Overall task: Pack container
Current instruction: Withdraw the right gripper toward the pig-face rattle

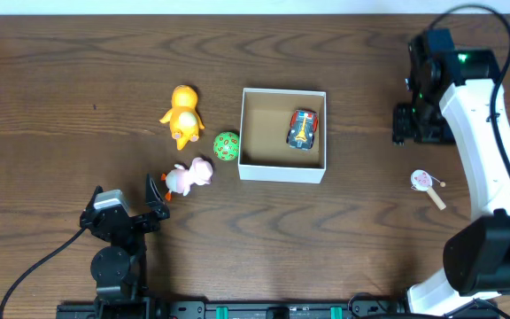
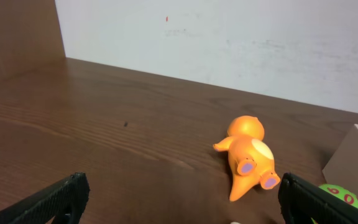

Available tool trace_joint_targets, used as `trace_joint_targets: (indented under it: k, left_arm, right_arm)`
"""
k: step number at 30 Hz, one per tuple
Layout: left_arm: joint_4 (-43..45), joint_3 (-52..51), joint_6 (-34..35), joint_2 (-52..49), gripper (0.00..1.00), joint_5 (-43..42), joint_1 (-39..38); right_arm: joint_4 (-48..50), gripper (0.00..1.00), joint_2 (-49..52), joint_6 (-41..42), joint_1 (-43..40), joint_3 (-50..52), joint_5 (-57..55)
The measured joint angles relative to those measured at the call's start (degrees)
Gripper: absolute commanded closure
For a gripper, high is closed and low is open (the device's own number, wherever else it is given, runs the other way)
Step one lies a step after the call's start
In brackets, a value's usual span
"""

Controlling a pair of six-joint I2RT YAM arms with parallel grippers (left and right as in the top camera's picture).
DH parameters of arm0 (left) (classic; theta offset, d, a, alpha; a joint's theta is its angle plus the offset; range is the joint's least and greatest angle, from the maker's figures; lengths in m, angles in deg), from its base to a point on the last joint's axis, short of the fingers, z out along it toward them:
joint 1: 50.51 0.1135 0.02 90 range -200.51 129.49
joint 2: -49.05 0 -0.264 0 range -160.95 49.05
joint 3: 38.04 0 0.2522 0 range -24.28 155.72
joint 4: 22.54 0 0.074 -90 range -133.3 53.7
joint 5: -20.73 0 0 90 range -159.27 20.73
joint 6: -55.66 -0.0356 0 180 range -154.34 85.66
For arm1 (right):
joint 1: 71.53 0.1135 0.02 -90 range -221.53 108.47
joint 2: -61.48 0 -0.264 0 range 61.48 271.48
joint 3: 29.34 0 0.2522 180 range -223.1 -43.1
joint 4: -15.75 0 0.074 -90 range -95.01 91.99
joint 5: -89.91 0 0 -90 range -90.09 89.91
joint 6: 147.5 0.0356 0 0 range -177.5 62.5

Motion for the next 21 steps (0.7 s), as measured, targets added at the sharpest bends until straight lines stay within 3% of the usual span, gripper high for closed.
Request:
trace_joint_targets:
  k: [10, 21]
  left_arm:
    - [0.02, 0.00, 0.02, 0.00, 0.02, 0.00, 0.00]
    - [0.02, 0.00, 0.00, 0.00, 0.02, 0.02, 0.00]
  right_arm:
    - [14.23, 0.35, -0.02, 0.85, -5.70, 20.46, 1.55]
    - [28.89, 0.30, -0.02, 0.66, -11.76, 33.48, 1.90]
